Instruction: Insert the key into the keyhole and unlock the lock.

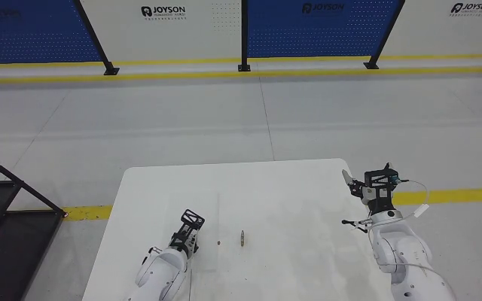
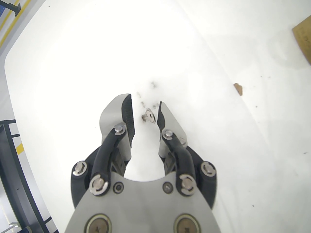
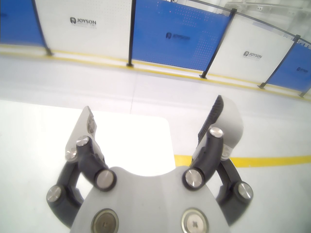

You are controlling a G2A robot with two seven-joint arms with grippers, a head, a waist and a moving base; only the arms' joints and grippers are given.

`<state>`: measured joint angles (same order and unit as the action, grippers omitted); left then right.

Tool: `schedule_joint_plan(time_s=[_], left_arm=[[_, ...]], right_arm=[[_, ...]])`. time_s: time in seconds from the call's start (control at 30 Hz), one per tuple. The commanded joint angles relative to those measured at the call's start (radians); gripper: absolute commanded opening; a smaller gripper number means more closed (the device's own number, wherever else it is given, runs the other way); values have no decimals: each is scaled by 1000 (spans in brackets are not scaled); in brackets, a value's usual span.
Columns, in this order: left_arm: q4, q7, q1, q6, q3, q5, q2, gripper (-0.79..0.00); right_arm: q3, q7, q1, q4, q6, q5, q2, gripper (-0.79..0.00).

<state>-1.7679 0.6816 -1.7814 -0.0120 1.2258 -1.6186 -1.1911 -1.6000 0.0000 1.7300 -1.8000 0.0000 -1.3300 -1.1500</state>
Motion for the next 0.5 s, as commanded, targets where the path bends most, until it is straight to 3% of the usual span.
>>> schedule_joint_plan(time_s=[0.0, 0.2, 0.47], left_arm=[[-1, -1, -1, 3, 3, 2, 0, -582], [-2, -5, -2, 5, 8, 2, -1, -705], [-18, -7, -12, 8, 18, 2, -1, -785]], right_arm=[[0, 0, 0, 0, 0, 0, 0, 0], [0, 0, 0, 0, 0, 0, 0, 0], [0, 0, 0, 0, 0, 0, 0, 0]])
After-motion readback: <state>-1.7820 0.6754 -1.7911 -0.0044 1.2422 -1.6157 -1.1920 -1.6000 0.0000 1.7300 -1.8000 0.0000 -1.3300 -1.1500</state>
